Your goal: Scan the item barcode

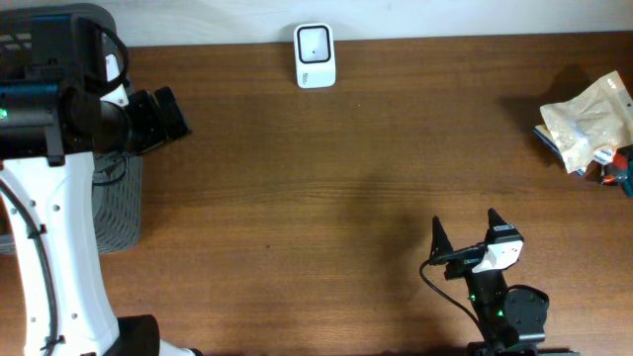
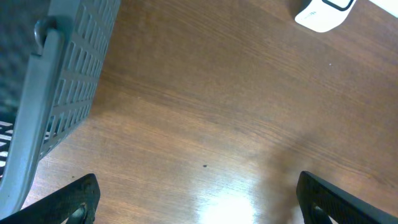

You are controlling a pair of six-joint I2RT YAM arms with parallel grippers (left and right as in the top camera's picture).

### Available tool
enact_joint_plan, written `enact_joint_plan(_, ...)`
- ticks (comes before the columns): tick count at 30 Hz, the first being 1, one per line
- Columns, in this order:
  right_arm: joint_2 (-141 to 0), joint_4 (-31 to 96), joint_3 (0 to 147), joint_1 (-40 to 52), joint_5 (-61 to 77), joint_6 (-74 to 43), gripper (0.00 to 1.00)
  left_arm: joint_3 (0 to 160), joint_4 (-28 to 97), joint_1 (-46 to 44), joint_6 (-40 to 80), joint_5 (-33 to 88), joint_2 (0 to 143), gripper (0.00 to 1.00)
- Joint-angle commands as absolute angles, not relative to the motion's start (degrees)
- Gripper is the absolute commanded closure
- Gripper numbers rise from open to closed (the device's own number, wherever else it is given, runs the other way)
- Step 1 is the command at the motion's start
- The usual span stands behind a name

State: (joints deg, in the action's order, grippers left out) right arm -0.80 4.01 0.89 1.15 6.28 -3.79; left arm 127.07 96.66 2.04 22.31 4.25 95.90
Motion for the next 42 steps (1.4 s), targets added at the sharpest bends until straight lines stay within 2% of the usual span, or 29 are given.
enact_joint_plan(1,-0.2,4.1,0.3,0.7,5.4,-3.2,0.01,127.2,96.7,2.0,22.9,4.1,95.5,0.01)
enact_joint_plan(23,-0.2,4.1,0.3,0.7,5.3,-3.2,0.02,127.2,96.6,2.0,22.9,4.2,95.5,0.01)
enact_joint_plan(27,-0.2,4.1,0.3,0.7,5.3,-3.2,0.02,123.9,96.7,2.0,22.8,-1.2,92.7,0.01)
enact_joint_plan(30,-0.2,4.1,0.3,0.7,5.3,-3.2,0.02,107.6,91.5,2.0,20.9,-4.3,83.1,0.01)
enact_joint_plan(33,-0.2,4.0,0.3,0.7,5.3,-3.2,0.02,85.5,75.5,2.0,13.6,1.0,69.4,0.01)
enact_joint_plan(37,-0.2,4.1,0.3,0.7,5.4,-3.2,0.02,53.0,48.1,2.0,-0.8,6.5,43.7,0.01)
enact_joint_plan(42,-0.2,4.1,0.3,0.7,5.3,-3.2,0.02,29.9,32.0,2.0,-3.4,4.0,18.3,0.01)
